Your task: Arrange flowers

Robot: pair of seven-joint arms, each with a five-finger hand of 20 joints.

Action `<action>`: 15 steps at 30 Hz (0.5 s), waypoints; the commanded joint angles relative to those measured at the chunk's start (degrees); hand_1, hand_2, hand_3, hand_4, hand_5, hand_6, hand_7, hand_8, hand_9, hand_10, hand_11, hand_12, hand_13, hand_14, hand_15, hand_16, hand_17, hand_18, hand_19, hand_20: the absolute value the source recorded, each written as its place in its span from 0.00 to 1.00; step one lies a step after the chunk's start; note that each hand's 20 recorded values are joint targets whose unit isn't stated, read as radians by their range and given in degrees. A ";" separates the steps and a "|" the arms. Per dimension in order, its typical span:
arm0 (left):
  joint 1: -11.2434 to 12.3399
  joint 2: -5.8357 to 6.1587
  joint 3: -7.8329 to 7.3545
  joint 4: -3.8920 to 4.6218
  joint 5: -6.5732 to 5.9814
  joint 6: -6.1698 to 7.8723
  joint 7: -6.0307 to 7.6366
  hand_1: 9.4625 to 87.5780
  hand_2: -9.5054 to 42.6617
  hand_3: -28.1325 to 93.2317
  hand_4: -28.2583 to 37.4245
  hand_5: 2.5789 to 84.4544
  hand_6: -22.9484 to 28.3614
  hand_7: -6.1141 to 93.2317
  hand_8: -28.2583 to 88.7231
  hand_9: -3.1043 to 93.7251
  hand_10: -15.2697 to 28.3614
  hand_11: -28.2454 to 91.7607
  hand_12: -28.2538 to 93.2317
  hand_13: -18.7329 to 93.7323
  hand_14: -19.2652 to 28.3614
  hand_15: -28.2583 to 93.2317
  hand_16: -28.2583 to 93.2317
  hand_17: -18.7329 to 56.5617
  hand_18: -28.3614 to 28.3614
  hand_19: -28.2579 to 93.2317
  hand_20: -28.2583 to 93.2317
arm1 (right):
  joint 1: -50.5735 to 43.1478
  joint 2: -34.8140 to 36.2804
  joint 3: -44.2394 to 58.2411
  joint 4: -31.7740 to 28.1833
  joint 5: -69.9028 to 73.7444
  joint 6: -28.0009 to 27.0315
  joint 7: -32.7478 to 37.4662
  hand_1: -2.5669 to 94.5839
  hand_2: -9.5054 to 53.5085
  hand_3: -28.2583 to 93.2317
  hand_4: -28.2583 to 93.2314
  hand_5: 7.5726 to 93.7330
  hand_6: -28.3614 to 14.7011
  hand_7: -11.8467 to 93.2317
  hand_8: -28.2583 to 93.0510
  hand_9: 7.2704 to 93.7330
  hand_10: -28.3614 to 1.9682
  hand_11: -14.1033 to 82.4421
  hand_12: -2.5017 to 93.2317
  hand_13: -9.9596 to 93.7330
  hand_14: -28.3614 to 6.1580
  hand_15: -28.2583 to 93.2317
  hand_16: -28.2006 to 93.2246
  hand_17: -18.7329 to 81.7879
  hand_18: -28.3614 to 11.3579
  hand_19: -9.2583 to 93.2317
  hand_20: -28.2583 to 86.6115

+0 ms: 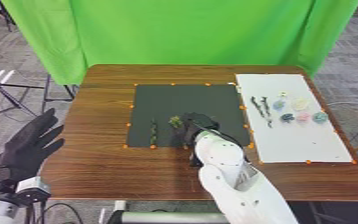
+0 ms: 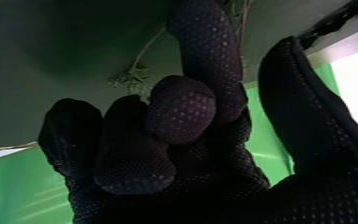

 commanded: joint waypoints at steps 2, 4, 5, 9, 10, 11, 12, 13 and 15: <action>0.85 -0.64 -0.37 -0.14 0.00 -0.32 -0.15 0.17 0.06 0.81 0.00 0.25 0.46 0.24 0.17 0.21 0.54 0.32 0.40 0.28 0.64 0.36 0.30 0.10 0.81 0.50 0.31 | -0.26 3.18 1.56 -2.88 0.19 -1.04 0.72 0.24 0.19 0.89 0.08 0.89 0.68 0.54 0.16 0.91 0.59 0.73 0.50 0.85 0.53 0.91 0.55 0.62 0.11 1.00 0.85; 0.98 -0.70 -0.46 -0.18 0.04 -0.38 -0.14 0.17 0.06 0.81 0.00 0.25 0.47 0.24 0.17 0.21 0.54 0.32 0.40 0.28 0.64 0.36 0.30 0.10 0.81 0.50 0.31 | -0.55 4.03 2.04 -4.19 0.56 -1.24 0.83 0.23 0.19 0.89 0.07 0.89 0.68 0.54 0.16 0.91 0.59 0.73 0.50 0.85 0.53 0.91 0.55 0.61 0.11 1.00 0.85; 1.13 -0.77 -0.54 -0.22 0.06 -0.43 -0.04 0.17 0.06 0.81 0.00 0.25 0.47 0.24 0.17 0.21 0.54 0.32 0.40 0.28 0.64 0.36 0.30 0.10 0.81 0.50 0.31 | -0.64 4.44 2.28 -4.82 0.88 -1.39 0.96 0.23 0.19 0.88 0.07 0.89 0.68 0.54 0.16 0.91 0.59 0.73 0.50 0.85 0.53 0.91 0.55 0.61 0.11 1.00 0.85; 1.54 -0.97 -0.84 -0.41 0.08 -0.38 -0.10 0.17 0.06 0.81 0.00 0.25 0.46 0.24 0.17 0.21 0.54 0.32 0.40 0.28 0.64 0.36 0.30 0.10 0.81 0.50 0.31 | -1.40 5.35 4.48 -7.86 5.34 -2.99 1.54 0.20 0.22 0.87 0.06 0.89 0.67 0.54 0.16 0.91 0.58 0.73 0.50 0.85 0.52 0.91 0.55 0.61 0.11 1.00 0.85; 1.49 -1.01 -0.75 -0.35 0.11 -0.43 0.12 0.17 0.06 0.81 0.00 0.25 0.46 0.24 0.17 0.21 0.54 0.32 0.40 0.28 0.64 0.36 0.30 0.10 0.81 0.50 0.31 | -1.63 6.03 4.82 -8.61 5.38 -2.26 1.36 0.20 0.23 0.86 0.06 0.89 0.67 0.54 0.16 0.91 0.58 0.73 0.50 0.85 0.53 0.91 0.55 0.62 0.11 1.00 0.85; 1.25 -0.92 -0.72 -0.24 0.01 -0.56 -0.09 0.17 0.06 0.81 0.00 0.25 0.47 0.24 0.17 0.21 0.54 0.32 0.40 0.28 0.64 0.36 0.30 0.10 0.81 0.50 0.31 | -1.97 6.57 5.44 -9.20 4.64 -2.13 1.20 0.19 0.24 0.85 0.06 0.89 0.67 0.54 0.16 0.91 0.58 0.73 0.50 0.85 0.52 0.91 0.55 0.62 0.10 1.00 0.85; 1.12 -0.90 -0.65 -0.22 0.09 -0.51 -0.08 0.17 0.06 0.81 0.00 0.25 0.47 0.24 0.17 0.21 0.54 0.32 0.40 0.28 0.64 0.36 0.30 0.10 0.81 0.50 0.31 | -2.16 7.41 6.03 -9.61 4.74 -1.07 1.26 0.18 0.24 0.85 0.06 0.89 0.67 0.54 0.16 0.91 0.58 0.72 0.50 0.85 0.52 0.91 0.55 0.61 0.10 1.00 0.85; 1.18 -0.94 -0.69 -0.28 0.14 -0.51 -0.10 0.17 0.06 0.81 0.00 0.25 0.47 0.24 0.17 0.21 0.54 0.32 0.40 0.28 0.64 0.36 0.30 0.10 0.81 0.50 0.31 | -2.41 8.24 6.74 -9.82 4.83 0.02 1.31 0.18 0.24 0.85 0.06 0.89 0.66 0.53 0.16 0.90 0.57 0.72 0.50 0.85 0.52 0.90 0.55 0.61 0.10 1.00 0.85; 1.05 -0.90 -0.76 -0.17 0.13 -0.69 -0.05 0.17 0.06 0.81 0.00 0.25 0.47 0.24 0.17 0.21 0.54 0.32 0.40 0.28 0.64 0.36 0.30 0.10 0.81 0.50 0.32 | -2.58 10.36 7.72 -9.06 3.19 3.69 1.20 0.18 0.23 0.85 0.06 0.84 0.63 0.52 0.16 0.86 0.53 0.71 0.49 0.81 0.49 0.90 0.55 0.57 0.11 1.00 0.82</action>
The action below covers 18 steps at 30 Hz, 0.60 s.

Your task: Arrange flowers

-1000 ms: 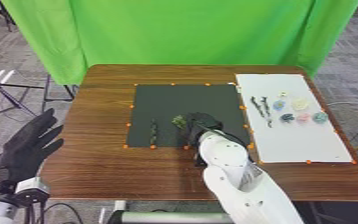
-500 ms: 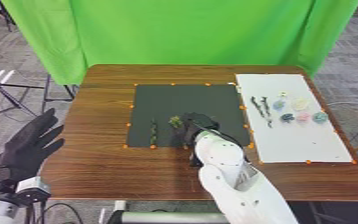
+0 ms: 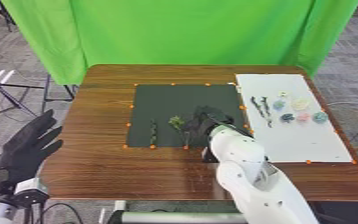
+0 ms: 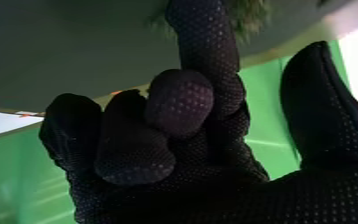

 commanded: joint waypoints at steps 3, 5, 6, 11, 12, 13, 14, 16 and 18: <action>0.49 -0.27 -0.26 -0.02 0.00 -0.68 0.23 0.17 0.06 0.81 0.00 0.25 0.47 0.24 0.17 0.21 0.54 0.32 0.40 0.28 0.64 0.36 0.30 0.10 0.81 0.50 0.32 | -1.42 8.14 6.64 -0.42 -2.92 5.61 1.29 0.20 0.15 0.85 0.04 0.68 0.56 0.54 0.14 0.70 0.48 0.73 0.49 0.72 0.45 0.89 0.52 0.50 0.12 1.00 0.75; 0.80 -0.23 -0.31 -0.14 -0.08 -0.48 0.43 0.17 0.06 0.81 0.00 0.25 0.47 0.24 0.17 0.21 0.54 0.32 0.40 0.28 0.64 0.36 0.30 0.10 0.81 0.50 0.31 | -1.81 9.40 8.64 0.61 -3.87 6.96 2.30 0.19 0.08 0.85 0.01 0.59 0.51 0.59 0.12 0.61 0.43 0.75 0.50 0.67 0.43 0.90 0.51 0.48 0.15 0.99 0.73; 0.67 -0.20 -0.24 -0.09 -0.01 -0.39 0.41 0.17 0.06 0.81 0.00 0.25 0.47 0.24 0.17 0.21 0.54 0.32 0.40 0.28 0.64 0.36 0.30 0.10 0.81 0.50 0.31 | -2.07 10.46 9.04 1.22 -3.89 10.08 2.88 0.20 0.03 0.84 0.00 0.53 0.47 0.61 0.10 0.56 0.40 0.77 0.51 0.63 0.41 0.91 0.51 0.47 0.15 0.99 0.72; 0.70 -0.22 -0.40 -0.02 -0.05 -0.65 0.29 0.17 0.06 0.81 0.00 0.26 0.47 0.24 0.17 0.21 0.54 0.32 0.40 0.29 0.64 0.36 0.30 0.10 0.81 0.50 0.31 | -2.55 13.49 10.01 4.94 -7.49 19.18 3.98 0.25 0.00 0.80 0.00 0.45 0.42 0.63 0.08 0.48 0.35 0.79 0.53 0.59 0.40 0.91 0.50 0.46 0.17 0.98 0.72; 0.64 -0.23 -0.38 -0.03 0.01 -0.62 0.20 0.17 0.06 0.81 0.00 0.26 0.47 0.24 0.17 0.21 0.54 0.32 0.40 0.29 0.64 0.36 0.30 0.10 0.81 0.50 0.31 | -2.63 13.64 10.29 5.25 -7.45 18.84 4.40 0.26 0.00 0.80 0.00 0.45 0.42 0.63 0.07 0.48 0.36 0.79 0.53 0.59 0.40 0.91 0.50 0.46 0.17 0.98 0.72; 0.55 -0.20 -0.31 0.01 0.03 -0.68 0.23 0.17 0.06 0.81 0.00 0.26 0.47 0.24 0.17 0.21 0.54 0.32 0.40 0.29 0.64 0.36 0.30 0.10 0.81 0.50 0.31 | -2.58 13.81 10.48 5.64 -7.50 18.04 4.70 0.27 0.00 0.80 0.00 0.45 0.43 0.63 0.07 0.48 0.36 0.79 0.53 0.59 0.40 0.91 0.50 0.46 0.17 0.98 0.72; 0.59 -0.22 -0.30 -0.01 0.01 -0.65 0.20 0.17 0.06 0.81 0.00 0.26 0.47 0.24 0.17 0.21 0.54 0.32 0.40 0.29 0.64 0.36 0.30 0.10 0.81 0.50 0.31 | -2.54 13.89 10.50 5.94 -7.53 17.76 4.77 0.27 0.00 0.80 0.00 0.45 0.43 0.64 0.07 0.48 0.37 0.79 0.53 0.59 0.40 0.91 0.49 0.46 0.17 0.98 0.72; 0.71 -0.33 -0.23 -0.04 0.03 -0.61 0.33 0.17 0.06 0.81 0.00 0.26 0.47 0.24 0.17 0.21 0.54 0.32 0.40 0.29 0.64 0.36 0.30 0.10 0.81 0.50 0.31 | -2.18 13.88 10.30 7.01 -7.80 17.36 4.99 0.27 0.00 0.80 0.00 0.46 0.43 0.64 0.07 0.48 0.37 0.80 0.52 0.59 0.41 0.91 0.49 0.46 0.17 0.98 0.72; 0.52 -0.27 -0.12 0.05 0.03 -0.74 0.28 0.17 0.06 0.81 0.00 0.26 0.47 0.24 0.17 0.21 0.54 0.32 0.40 0.29 0.64 0.36 0.30 0.10 0.81 0.50 0.31 | -2.15 13.90 10.29 7.71 -8.11 17.28 5.35 0.27 0.00 0.82 0.00 0.47 0.44 0.63 0.07 0.49 0.38 0.80 0.52 0.59 0.41 0.91 0.49 0.46 0.17 0.98 0.72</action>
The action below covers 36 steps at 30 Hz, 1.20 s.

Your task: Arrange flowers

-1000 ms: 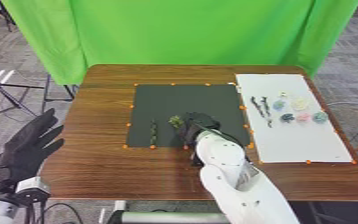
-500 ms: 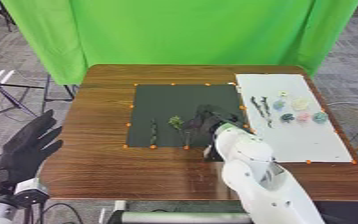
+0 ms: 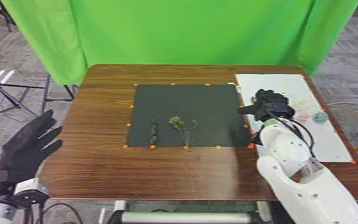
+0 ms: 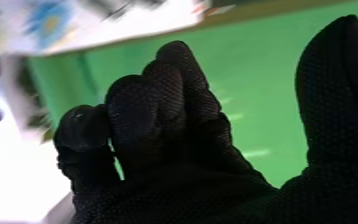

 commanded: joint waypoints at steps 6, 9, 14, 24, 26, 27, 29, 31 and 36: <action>0.44 -0.34 -0.03 0.02 0.03 -0.57 -0.04 0.17 0.06 0.81 0.00 0.25 0.47 0.24 0.17 0.21 0.54 0.32 0.40 0.29 0.64 0.36 0.30 0.10 0.81 0.50 0.31 | 0.19 0.93 0.81 4.61 -2.21 -5.57 2.09 0.26 0.00 0.84 0.00 0.48 0.46 0.63 0.08 0.50 0.40 0.80 0.52 0.60 0.42 0.91 0.49 0.46 0.16 0.97 0.73; 0.62 -0.50 -0.11 -0.10 0.11 -0.60 0.04 0.17 0.06 0.81 0.00 0.25 0.47 0.24 0.17 0.21 0.54 0.32 0.40 0.29 0.64 0.36 0.30 0.10 0.81 0.50 0.31 | 0.70 1.32 0.38 5.81 -3.01 -4.06 2.57 0.26 0.00 0.85 0.00 0.48 0.46 0.63 0.07 0.50 0.39 0.79 0.52 0.60 0.42 0.91 0.50 0.46 0.16 0.97 0.73; 0.62 -0.56 -0.11 -0.08 0.13 -0.70 -0.05 0.17 0.06 0.81 0.00 0.26 0.47 0.24 0.17 0.21 0.54 0.32 0.40 0.29 0.64 0.36 0.30 0.10 0.81 0.50 0.31 | 0.56 1.68 1.04 5.17 -3.55 -0.64 2.33 0.25 0.00 0.86 0.00 0.49 0.46 0.64 0.07 0.51 0.39 0.80 0.52 0.60 0.41 0.91 0.50 0.45 0.16 0.97 0.73; 0.35 -0.54 -0.03 0.08 0.10 -0.76 -0.35 0.17 0.06 0.81 0.00 0.26 0.47 0.24 0.17 0.21 0.54 0.32 0.40 0.29 0.64 0.36 0.30 0.10 0.82 0.50 0.31 | 2.83 2.47 -0.42 8.48 -3.62 -0.26 2.66 0.24 0.00 0.87 0.00 0.50 0.48 0.66 0.07 0.52 0.41 0.80 0.53 0.61 0.41 0.92 0.50 0.46 0.16 0.97 0.74; 0.18 -0.87 -0.02 0.03 0.24 -1.01 -0.51 0.17 0.06 0.81 0.00 0.26 0.47 0.24 0.17 0.21 0.54 0.32 0.40 0.29 0.64 0.36 0.30 0.10 0.81 0.50 0.31 | 3.41 2.33 -0.88 9.81 -3.24 -1.73 2.99 0.24 0.00 0.87 0.00 0.50 0.48 0.66 0.07 0.52 0.41 0.80 0.53 0.61 0.41 0.92 0.51 0.46 0.16 0.97 0.74; 0.11 -0.90 0.02 0.08 0.31 -1.10 -0.54 0.17 0.06 0.81 0.00 0.26 0.47 0.24 0.17 0.21 0.54 0.32 0.40 0.29 0.64 0.36 0.30 0.10 0.81 0.50 0.31 | 3.38 2.48 -1.12 10.14 -2.90 -1.17 3.09 0.25 0.00 0.87 0.00 0.49 0.48 0.66 0.07 0.52 0.41 0.80 0.53 0.61 0.41 0.92 0.51 0.45 0.16 0.97 0.74; 0.00 -1.10 0.01 0.09 0.39 -1.12 -0.79 0.17 0.06 0.81 0.00 0.26 0.47 0.24 0.17 0.21 0.54 0.32 0.40 0.29 0.64 0.36 0.30 0.10 0.81 0.50 0.31 | 3.30 1.98 -1.29 11.27 -3.81 -1.10 2.75 0.25 0.00 0.87 0.00 0.49 0.48 0.65 0.07 0.52 0.41 0.80 0.53 0.60 0.41 0.91 0.51 0.45 0.16 0.97 0.74; 0.14 -1.15 -0.06 0.04 0.40 -1.15 -0.75 0.17 0.06 0.81 0.00 0.26 0.47 0.24 0.17 0.21 0.54 0.32 0.40 0.29 0.64 0.36 0.30 0.10 0.81 0.50 0.31 | 3.17 1.48 -1.58 11.92 -4.01 -0.87 3.05 0.26 0.00 0.87 0.00 0.49 0.47 0.65 0.07 0.51 0.41 0.80 0.53 0.60 0.41 0.91 0.51 0.45 0.16 0.97 0.74; 0.16 -1.12 0.01 0.04 0.33 -1.02 -0.77 0.17 0.06 0.81 0.00 0.26 0.47 0.23 0.17 0.21 0.54 0.32 0.40 0.29 0.64 0.36 0.30 0.10 0.81 0.50 0.31 | 2.64 1.44 -1.62 11.35 -3.00 -1.65 2.73 0.28 0.00 0.88 0.00 0.49 0.47 0.64 0.07 0.51 0.41 0.80 0.52 0.60 0.42 0.91 0.50 0.45 0.16 0.96 0.74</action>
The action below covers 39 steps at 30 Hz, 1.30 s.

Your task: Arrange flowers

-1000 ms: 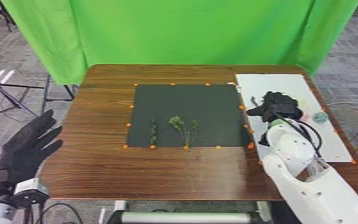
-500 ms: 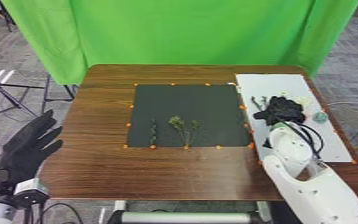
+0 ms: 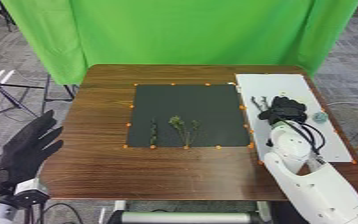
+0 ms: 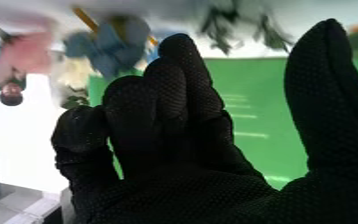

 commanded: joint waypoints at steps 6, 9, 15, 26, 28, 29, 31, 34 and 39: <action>0.48 -0.61 0.05 0.07 0.16 -0.58 -0.45 0.17 0.06 0.81 0.00 0.26 0.47 0.23 0.17 0.21 0.54 0.32 0.40 0.29 0.64 0.36 0.30 0.10 0.81 0.50 0.31 | -1.64 -1.37 2.04 -2.26 6.95 -8.58 -5.22 0.39 0.00 0.86 0.00 0.55 0.57 0.64 0.21 0.61 0.48 0.78 0.51 0.66 0.49 0.90 0.51 0.47 0.16 0.96 0.73; 0.46 -0.53 0.12 0.10 0.07 -0.45 -0.40 0.17 0.07 0.81 0.00 0.26 0.47 0.24 0.17 0.21 0.54 0.32 0.40 0.29 0.64 0.37 0.30 0.10 0.81 0.50 0.31 | -1.75 -2.14 3.59 -2.44 14.45 -13.20 -6.00 0.51 0.00 0.85 0.00 0.62 0.67 0.66 0.32 0.72 0.59 0.68 0.65 0.72 0.54 0.89 0.53 0.50 0.17 0.98 0.72; 0.45 -0.73 -0.13 -0.01 0.17 -0.44 -0.66 0.17 0.07 0.81 0.00 0.26 0.47 0.24 0.17 0.22 0.55 0.32 0.40 0.29 0.64 0.37 0.30 0.10 0.81 0.50 0.31 | -3.91 -2.43 5.28 -3.11 15.90 -13.11 -7.78 0.51 0.00 0.90 0.00 0.67 0.69 0.65 0.36 0.77 0.63 0.67 0.69 0.76 0.55 0.90 0.54 0.53 0.15 1.00 0.73; 0.41 -0.73 -0.14 -0.01 0.16 -0.57 -0.79 0.17 0.08 0.81 0.00 0.26 0.47 0.24 0.17 0.22 0.55 0.32 0.40 0.29 0.65 0.37 0.30 0.10 0.82 0.50 0.31 | -6.88 -2.41 7.61 -10.99 20.25 -0.05 -5.70 0.46 0.00 0.93 0.08 0.66 0.67 0.70 0.39 0.78 0.62 0.74 0.67 0.78 0.54 0.93 0.55 0.55 0.15 1.00 0.79; 0.41 -0.75 -0.06 0.02 0.15 -0.59 -0.86 0.17 0.08 0.81 0.00 0.26 0.47 0.24 0.17 0.22 0.54 0.32 0.40 0.29 0.65 0.37 0.30 0.10 0.81 0.50 0.31 | -7.58 -2.59 7.94 -12.98 22.29 1.99 -5.85 0.46 0.00 0.93 0.08 0.66 0.67 0.70 0.39 0.78 0.62 0.74 0.68 0.78 0.54 0.93 0.55 0.56 0.14 1.00 0.79; 0.33 -0.77 -0.07 0.04 0.09 -0.63 -0.98 0.17 0.08 0.81 0.00 0.26 0.47 0.24 0.17 0.22 0.54 0.32 0.40 0.29 0.64 0.37 0.30 0.10 0.81 0.50 0.31 | -7.95 -2.75 8.08 -13.90 23.15 2.54 -6.23 0.46 0.00 0.93 0.08 0.66 0.67 0.70 0.39 0.78 0.61 0.74 0.67 0.78 0.54 0.93 0.55 0.56 0.14 1.00 0.79; 0.31 -0.71 -0.04 0.06 0.14 -0.61 -0.88 0.17 0.08 0.81 0.00 0.26 0.47 0.24 0.17 0.22 0.54 0.32 0.40 0.29 0.64 0.37 0.30 0.10 0.81 0.50 0.31 | -8.74 -3.40 8.45 -15.76 24.93 3.02 -6.42 0.46 0.00 0.93 0.08 0.66 0.67 0.70 0.40 0.79 0.61 0.75 0.68 0.78 0.54 0.93 0.55 0.56 0.15 1.00 0.80; 0.19 -0.58 0.00 0.11 0.09 -0.60 -0.95 0.17 0.08 0.81 0.00 0.26 0.47 0.24 0.17 0.22 0.54 0.32 0.40 0.29 0.64 0.37 0.30 0.10 0.82 0.50 0.31 | -9.89 -4.65 8.53 -18.09 26.20 2.64 -6.02 0.45 0.00 0.93 0.08 0.66 0.67 0.70 0.40 0.79 0.61 0.75 0.67 0.79 0.54 0.93 0.55 0.56 0.15 1.00 0.80; 0.32 -0.57 -0.05 0.13 0.04 -0.59 -1.03 0.17 0.08 0.81 0.00 0.26 0.47 0.24 0.17 0.22 0.54 0.32 0.40 0.29 0.64 0.37 0.30 0.10 0.82 0.51 0.31 | -11.21 -7.75 6.17 -19.19 23.69 2.02 -3.31 0.45 0.00 0.93 0.09 0.66 0.67 0.70 0.40 0.79 0.61 0.75 0.67 0.79 0.55 0.93 0.55 0.56 0.14 1.00 0.81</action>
